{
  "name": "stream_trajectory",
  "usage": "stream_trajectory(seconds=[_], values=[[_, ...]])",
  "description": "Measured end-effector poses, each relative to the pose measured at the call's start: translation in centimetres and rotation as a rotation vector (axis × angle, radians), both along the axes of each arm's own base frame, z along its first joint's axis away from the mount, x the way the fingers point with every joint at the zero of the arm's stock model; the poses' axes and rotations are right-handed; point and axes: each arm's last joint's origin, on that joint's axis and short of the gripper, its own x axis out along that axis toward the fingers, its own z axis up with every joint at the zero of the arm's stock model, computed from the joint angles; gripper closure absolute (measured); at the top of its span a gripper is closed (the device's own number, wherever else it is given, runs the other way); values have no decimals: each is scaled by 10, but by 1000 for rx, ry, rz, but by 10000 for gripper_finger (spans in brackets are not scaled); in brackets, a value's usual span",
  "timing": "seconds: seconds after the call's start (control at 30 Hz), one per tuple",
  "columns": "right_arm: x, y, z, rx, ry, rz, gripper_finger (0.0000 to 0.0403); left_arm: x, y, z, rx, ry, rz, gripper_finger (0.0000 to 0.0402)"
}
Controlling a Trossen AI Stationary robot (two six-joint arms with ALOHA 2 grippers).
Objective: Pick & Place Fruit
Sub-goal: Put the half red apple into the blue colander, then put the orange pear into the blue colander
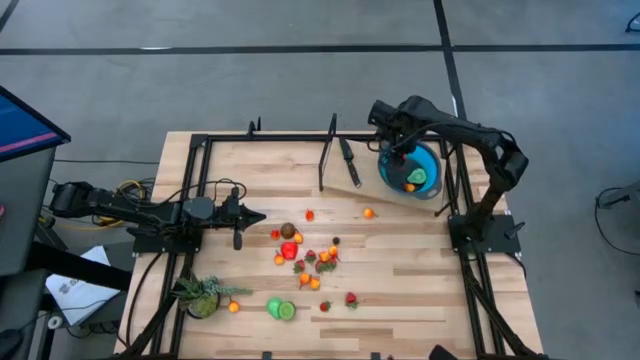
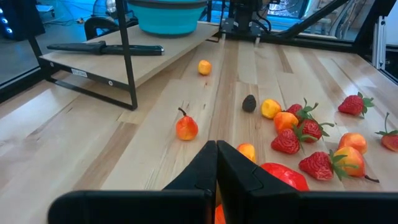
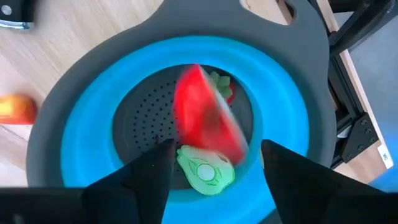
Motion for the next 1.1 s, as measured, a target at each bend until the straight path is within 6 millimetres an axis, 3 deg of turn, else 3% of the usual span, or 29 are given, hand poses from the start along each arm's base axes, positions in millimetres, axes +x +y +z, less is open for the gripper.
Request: stream_trajectory(seconds=[0.2, 0.4, 0.7, 0.9, 1.1], values=[[1, 1, 0, 0, 0, 20, 156, 0, 0, 0, 0, 0, 0, 401], [5, 15, 8, -17, -25, 68, 201, 0, 0, 0, 0, 0, 0, 401], [21, 61, 34, -102, -176, 229, 297, 0, 0, 0, 0, 0, 0, 401], [32, 92, 49, -125, -324, 296, 338, 0, 0, 0, 0, 0, 0, 401], [47, 121, 33, -124, -386, 376, 355, 0, 0, 0, 0, 1, 0, 401]])
